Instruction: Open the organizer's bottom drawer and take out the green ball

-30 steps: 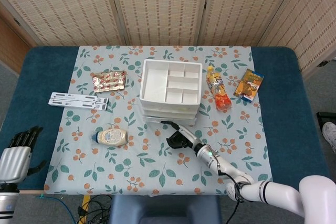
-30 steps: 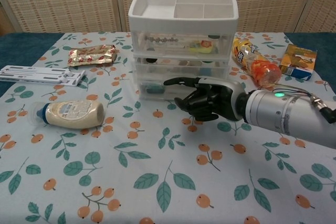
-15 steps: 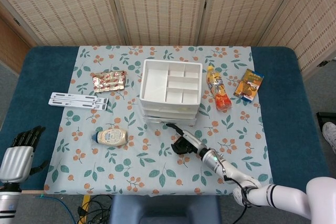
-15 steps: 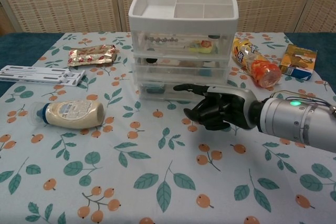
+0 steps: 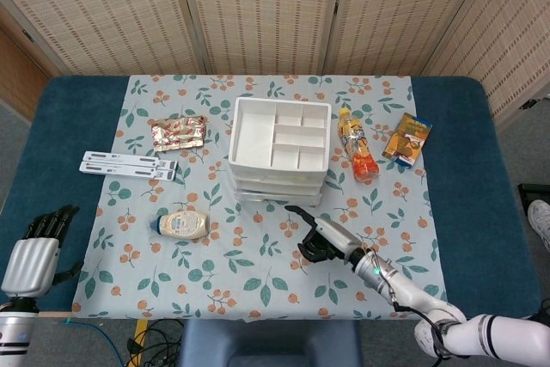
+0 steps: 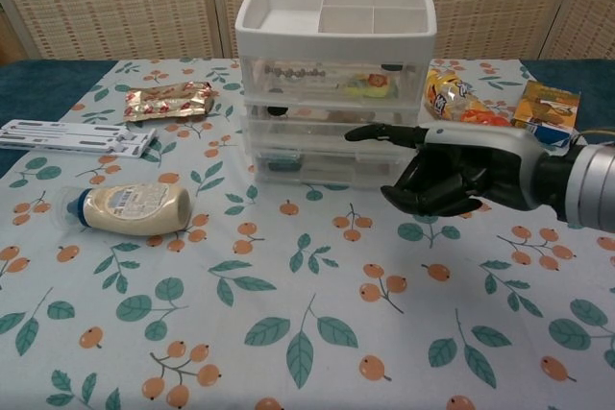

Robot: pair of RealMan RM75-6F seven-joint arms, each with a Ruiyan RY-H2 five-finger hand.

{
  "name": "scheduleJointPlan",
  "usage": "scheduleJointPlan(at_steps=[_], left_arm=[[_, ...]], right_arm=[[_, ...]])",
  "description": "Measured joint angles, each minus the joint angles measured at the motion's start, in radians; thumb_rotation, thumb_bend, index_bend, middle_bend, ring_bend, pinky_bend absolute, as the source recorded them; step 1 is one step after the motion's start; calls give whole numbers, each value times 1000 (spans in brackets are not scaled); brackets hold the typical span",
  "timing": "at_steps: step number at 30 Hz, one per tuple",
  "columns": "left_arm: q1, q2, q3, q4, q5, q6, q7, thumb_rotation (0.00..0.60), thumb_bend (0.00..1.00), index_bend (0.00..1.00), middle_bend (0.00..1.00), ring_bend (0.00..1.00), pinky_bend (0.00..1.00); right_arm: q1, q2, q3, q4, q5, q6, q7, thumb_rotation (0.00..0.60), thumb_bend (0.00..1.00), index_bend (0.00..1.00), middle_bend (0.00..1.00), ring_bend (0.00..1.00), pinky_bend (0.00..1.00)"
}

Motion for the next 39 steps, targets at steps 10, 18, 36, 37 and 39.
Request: scheduleJointPlan(at_steps=[10, 18, 36, 37, 39], left_arm=[[-4, -2, 0, 0, -2, -3, 2, 600, 177, 99, 121, 136, 131], [-7, -4, 0, -2, -3, -7, 8, 600, 177, 99, 121, 136, 130], [0, 0, 4, -5, -6, 3, 10, 600, 178, 99, 121, 136, 130], [1, 0, 5, -5, -6, 3, 9, 600, 177, 99, 121, 136, 131], [1, 0, 5, -5, -6, 4, 9, 600, 177, 99, 121, 136, 131]], right_arm=[[3, 58, 22, -54, 129, 32, -184, 600, 583, 0, 930, 978, 1000], [27, 48, 35, -27, 191, 1, -218, 600, 583, 0, 930, 978, 1000], [82, 0, 52, 25, 280, -70, -271, 600, 583, 190, 931, 978, 1000], [80, 1, 49, 20, 278, -68, -274, 600, 583, 200, 931, 979, 1000], [77, 4, 45, 11, 273, -65, -278, 600, 584, 212, 931, 978, 1000]])
